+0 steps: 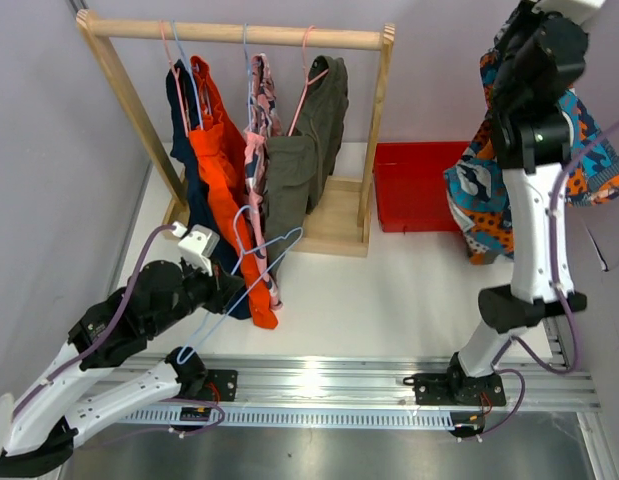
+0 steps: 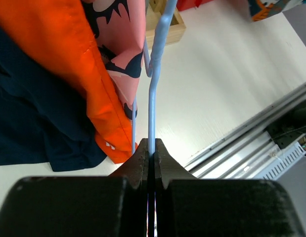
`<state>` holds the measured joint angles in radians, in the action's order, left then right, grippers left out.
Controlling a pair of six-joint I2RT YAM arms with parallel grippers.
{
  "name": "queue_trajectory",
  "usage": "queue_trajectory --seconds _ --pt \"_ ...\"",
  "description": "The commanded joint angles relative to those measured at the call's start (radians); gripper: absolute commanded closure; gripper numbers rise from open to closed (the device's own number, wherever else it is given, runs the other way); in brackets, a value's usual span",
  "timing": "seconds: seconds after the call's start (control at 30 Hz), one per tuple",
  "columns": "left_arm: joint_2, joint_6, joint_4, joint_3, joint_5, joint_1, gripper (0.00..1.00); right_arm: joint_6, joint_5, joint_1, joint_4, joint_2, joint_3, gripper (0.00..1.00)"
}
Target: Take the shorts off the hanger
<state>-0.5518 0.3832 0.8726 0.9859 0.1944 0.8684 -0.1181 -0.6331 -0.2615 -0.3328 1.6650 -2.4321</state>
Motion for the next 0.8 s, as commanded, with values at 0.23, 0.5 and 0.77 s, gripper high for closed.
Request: queue_trajectory --seconds 0.23,0.5,0.77 --pt "0.137 0.005 -0.116 -0.111 0.097 0.006 1.0 0.109 0.217 0.221 0.216 0.251 -0.219 1.0" --pt "0.086 0.014 -0.123 -0.13 0.134 0.006 1.0 0.277 0.337 0.278 0.276 0.245 -0.014 1.0" --pt "0.061 -0.006 -0.121 -0.084 0.12 0.006 1.0 0.481 0.45 0.291 0.375 0.058 0.755 0.26"
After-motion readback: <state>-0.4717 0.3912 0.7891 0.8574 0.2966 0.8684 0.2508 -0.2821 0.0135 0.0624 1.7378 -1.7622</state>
